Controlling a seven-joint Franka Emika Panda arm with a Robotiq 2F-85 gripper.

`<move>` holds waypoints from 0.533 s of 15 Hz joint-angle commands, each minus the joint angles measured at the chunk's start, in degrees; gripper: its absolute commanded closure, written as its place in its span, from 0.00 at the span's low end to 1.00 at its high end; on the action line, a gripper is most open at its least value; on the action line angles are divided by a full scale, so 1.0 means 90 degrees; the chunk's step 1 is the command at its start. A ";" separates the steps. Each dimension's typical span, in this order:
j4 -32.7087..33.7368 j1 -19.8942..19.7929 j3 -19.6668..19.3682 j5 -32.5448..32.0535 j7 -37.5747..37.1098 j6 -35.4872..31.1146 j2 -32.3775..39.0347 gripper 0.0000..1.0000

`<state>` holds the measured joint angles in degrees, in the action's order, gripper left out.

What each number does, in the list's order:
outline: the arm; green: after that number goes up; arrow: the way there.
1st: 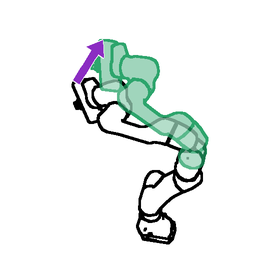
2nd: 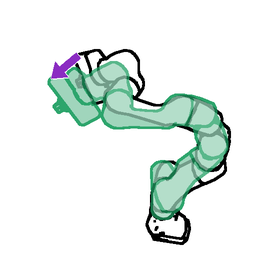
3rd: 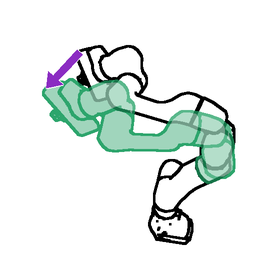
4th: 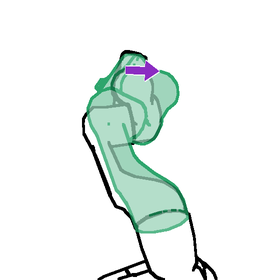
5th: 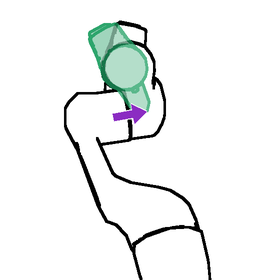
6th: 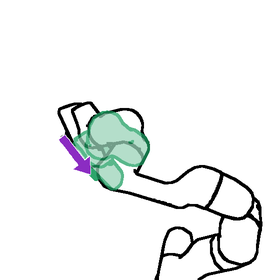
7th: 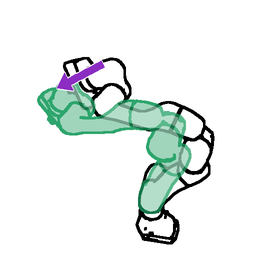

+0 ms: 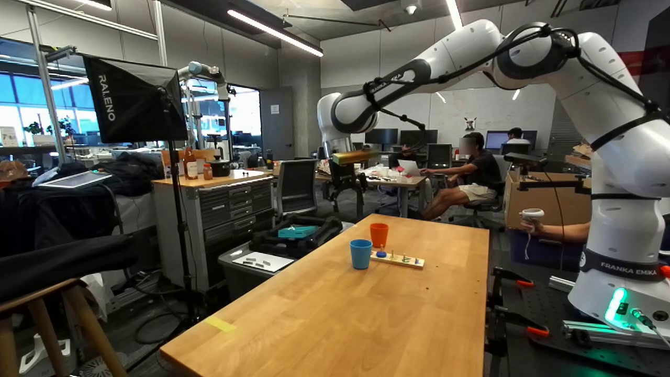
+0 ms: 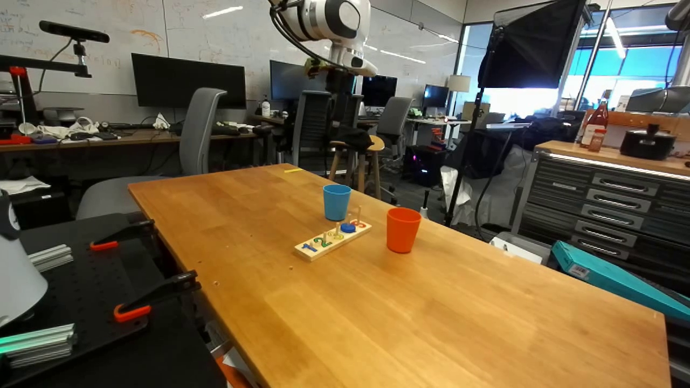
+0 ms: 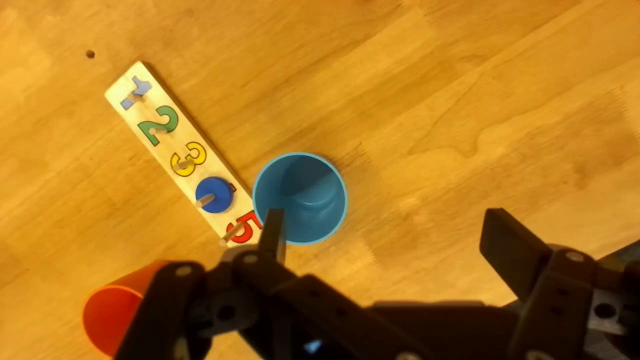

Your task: Put the blue cup in the orange cup

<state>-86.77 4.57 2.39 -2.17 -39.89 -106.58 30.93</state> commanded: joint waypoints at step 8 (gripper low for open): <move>0.0679 0.0227 -0.0436 -0.0038 0.0048 -0.0260 0.1084 0.00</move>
<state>-82.66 5.19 0.54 -2.17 -39.81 -107.45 38.32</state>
